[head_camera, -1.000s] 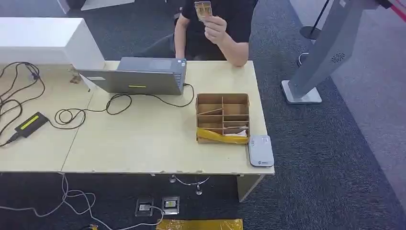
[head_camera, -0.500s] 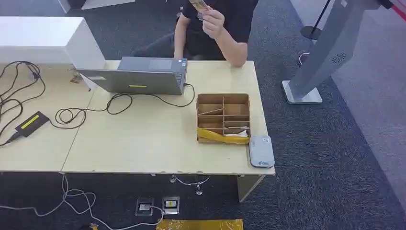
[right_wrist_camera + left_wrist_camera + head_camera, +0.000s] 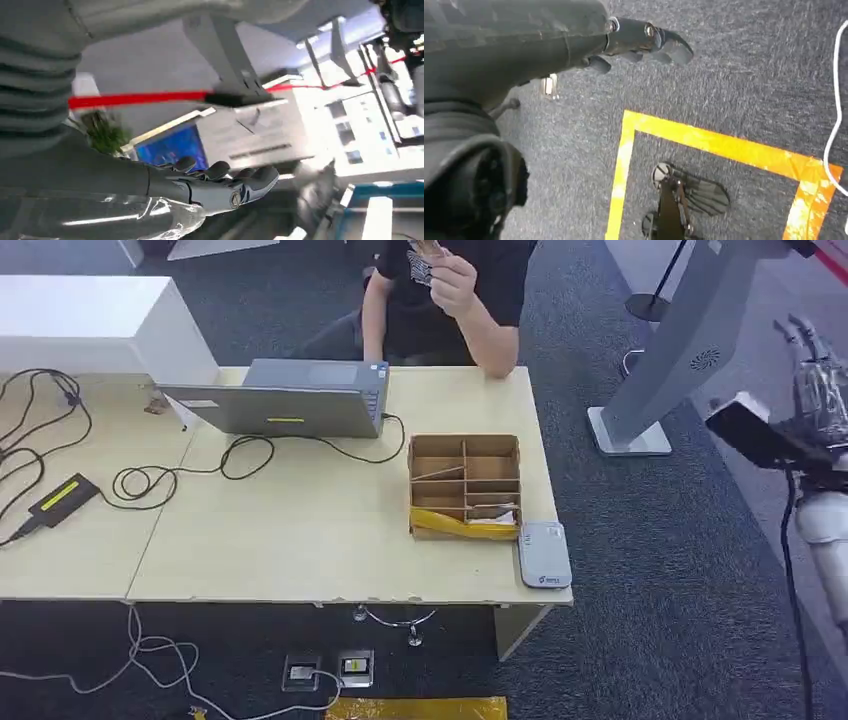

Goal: Pass the card to the sensor for recognition and then transmit it.

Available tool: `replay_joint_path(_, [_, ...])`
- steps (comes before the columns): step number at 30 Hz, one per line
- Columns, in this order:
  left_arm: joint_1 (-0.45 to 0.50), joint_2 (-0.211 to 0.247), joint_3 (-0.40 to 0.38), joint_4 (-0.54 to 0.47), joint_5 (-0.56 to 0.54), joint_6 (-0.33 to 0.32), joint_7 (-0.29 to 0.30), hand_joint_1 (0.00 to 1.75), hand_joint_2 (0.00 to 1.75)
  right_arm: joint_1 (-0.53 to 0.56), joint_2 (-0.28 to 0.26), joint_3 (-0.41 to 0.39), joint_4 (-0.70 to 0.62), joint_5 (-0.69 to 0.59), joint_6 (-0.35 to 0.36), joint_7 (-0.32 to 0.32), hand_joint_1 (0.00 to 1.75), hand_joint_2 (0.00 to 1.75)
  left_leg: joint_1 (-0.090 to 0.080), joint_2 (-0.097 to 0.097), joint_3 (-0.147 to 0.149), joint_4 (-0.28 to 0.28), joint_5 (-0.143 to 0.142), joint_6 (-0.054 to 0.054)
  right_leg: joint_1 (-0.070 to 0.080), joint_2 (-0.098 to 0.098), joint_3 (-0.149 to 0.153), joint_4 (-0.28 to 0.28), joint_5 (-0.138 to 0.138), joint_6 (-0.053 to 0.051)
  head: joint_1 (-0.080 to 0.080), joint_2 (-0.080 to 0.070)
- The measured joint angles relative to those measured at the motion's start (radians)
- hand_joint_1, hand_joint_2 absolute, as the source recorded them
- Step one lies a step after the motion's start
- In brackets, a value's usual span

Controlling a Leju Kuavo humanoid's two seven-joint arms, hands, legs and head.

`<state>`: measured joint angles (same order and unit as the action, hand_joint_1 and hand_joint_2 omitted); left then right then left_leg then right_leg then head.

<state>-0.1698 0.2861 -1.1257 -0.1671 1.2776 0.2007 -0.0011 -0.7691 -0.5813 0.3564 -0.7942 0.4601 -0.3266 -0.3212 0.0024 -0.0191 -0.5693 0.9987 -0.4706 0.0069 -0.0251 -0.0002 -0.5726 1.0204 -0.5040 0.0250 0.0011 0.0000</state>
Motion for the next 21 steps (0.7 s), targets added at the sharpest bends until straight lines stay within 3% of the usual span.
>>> replay_joint_path(8, [0.001,0.000,-0.009,0.000,-0.008,0.001,-0.002,0.00,0.00,-0.013,0.068,0.126,0.014,0.082,-0.030,0.003,0.00,1.75,0.000,0.000,0.000,0.000,0.000,0.000,0.000,0.000,0.000,0.000,0.000,0.000,0.000,0.000])
replay_joint_path(21, [0.002,0.000,-0.025,0.000,-0.008,0.009,0.005,0.00,0.00,-0.018,0.185,0.214,0.018,0.093,-0.027,-0.006,0.00,1.75,0.000,0.000,0.000,0.000,0.001,-0.001,0.000,0.000,0.000,0.000,0.000,0.000,0.000,0.000])
